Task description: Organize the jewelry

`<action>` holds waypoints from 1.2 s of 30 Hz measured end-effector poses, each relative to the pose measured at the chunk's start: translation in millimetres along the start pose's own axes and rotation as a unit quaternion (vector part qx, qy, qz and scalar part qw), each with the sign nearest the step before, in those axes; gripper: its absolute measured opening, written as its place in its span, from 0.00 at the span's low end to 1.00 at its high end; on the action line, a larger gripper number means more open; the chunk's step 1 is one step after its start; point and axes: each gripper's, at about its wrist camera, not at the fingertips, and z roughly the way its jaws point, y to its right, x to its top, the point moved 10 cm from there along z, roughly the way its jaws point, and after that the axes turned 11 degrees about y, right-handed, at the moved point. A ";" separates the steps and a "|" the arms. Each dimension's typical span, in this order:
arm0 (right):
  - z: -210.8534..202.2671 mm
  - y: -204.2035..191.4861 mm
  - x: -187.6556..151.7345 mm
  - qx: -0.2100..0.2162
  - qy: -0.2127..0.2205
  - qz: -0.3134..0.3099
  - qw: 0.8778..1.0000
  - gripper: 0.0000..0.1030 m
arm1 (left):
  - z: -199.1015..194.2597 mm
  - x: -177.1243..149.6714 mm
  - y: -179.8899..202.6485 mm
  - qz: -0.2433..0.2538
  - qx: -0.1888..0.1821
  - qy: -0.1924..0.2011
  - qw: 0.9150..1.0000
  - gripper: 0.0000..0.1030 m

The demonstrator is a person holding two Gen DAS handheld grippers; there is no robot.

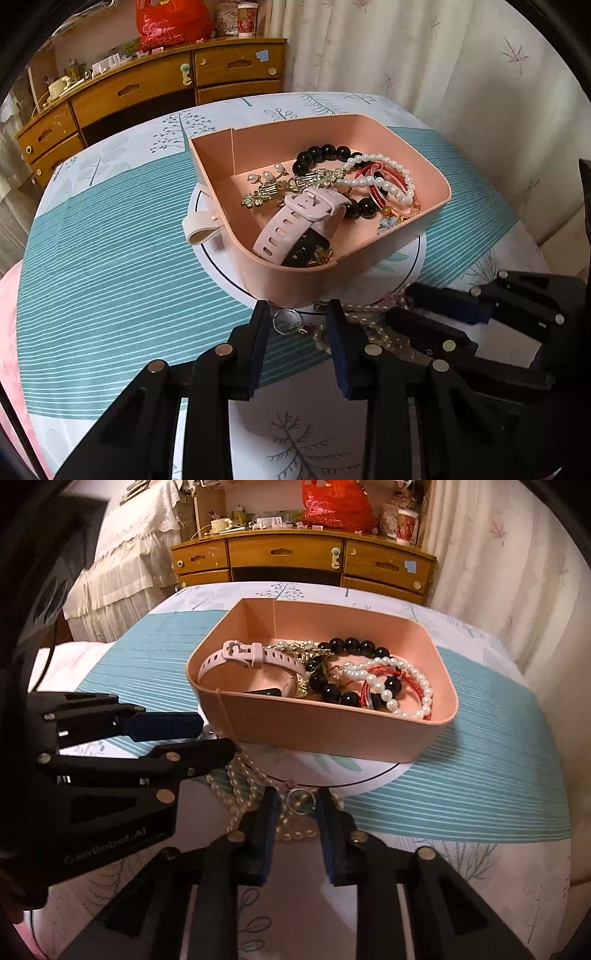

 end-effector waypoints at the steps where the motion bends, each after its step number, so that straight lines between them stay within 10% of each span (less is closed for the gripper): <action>1: -0.3 0.0 -0.2 0.000 0.000 -0.002 1.000 0.16 | -0.4 -0.1 -0.3 -0.006 -0.002 0.000 1.000 0.24; 15: -8.0 -1.3 0.6 0.010 0.003 0.006 1.000 0.16 | -3.1 -1.0 -10.0 -0.022 0.014 -0.002 1.000 0.02; 28: -27.2 -2.0 5.6 0.040 0.021 -0.012 0.999 0.16 | -17.5 -13.5 -13.6 -0.058 0.046 -0.011 0.997 0.02; 36: -39.2 2.6 0.6 0.059 0.023 -0.026 0.998 0.16 | -24.8 -19.5 -17.7 -0.103 0.070 -0.009 0.992 0.40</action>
